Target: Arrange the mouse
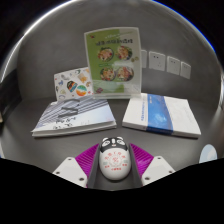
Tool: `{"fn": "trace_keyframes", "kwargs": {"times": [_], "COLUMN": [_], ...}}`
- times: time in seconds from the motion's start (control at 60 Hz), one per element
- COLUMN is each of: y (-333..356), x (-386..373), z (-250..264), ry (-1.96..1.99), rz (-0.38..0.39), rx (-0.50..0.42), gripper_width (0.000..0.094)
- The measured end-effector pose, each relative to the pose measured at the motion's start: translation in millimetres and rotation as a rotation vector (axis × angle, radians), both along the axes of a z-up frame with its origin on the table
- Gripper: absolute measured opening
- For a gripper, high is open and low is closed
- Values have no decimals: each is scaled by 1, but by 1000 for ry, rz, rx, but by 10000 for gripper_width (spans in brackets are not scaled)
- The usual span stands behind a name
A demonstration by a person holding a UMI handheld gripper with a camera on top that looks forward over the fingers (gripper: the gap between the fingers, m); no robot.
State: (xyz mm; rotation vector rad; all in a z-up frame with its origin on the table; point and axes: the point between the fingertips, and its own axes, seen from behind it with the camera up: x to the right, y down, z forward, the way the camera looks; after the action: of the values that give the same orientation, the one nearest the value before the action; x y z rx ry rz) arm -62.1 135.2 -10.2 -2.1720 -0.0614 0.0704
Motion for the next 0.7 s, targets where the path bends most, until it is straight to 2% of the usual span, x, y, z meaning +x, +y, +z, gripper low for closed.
{"fn": "trace_keyframes", "kwargs": {"times": [0.133,0.2,0.267,0.333,0.417,0.517,0.583,0.7], "y": [-1,-6,-13,-25,-44,-76,-101,-132], "x": [0,-8,-9,12,73,188,255,334], "z": [1,5,34,74,130,158,140,58], "ry": [-23,10,31,24,-17,-108,-113,-64], "rz": [-29,-4,28,22,-39,-172,-252,-305], "rx": [-10,-16,50,119,217,279,257,128], "gripper_width": [443,418,412,412,412,409,408,408]}}
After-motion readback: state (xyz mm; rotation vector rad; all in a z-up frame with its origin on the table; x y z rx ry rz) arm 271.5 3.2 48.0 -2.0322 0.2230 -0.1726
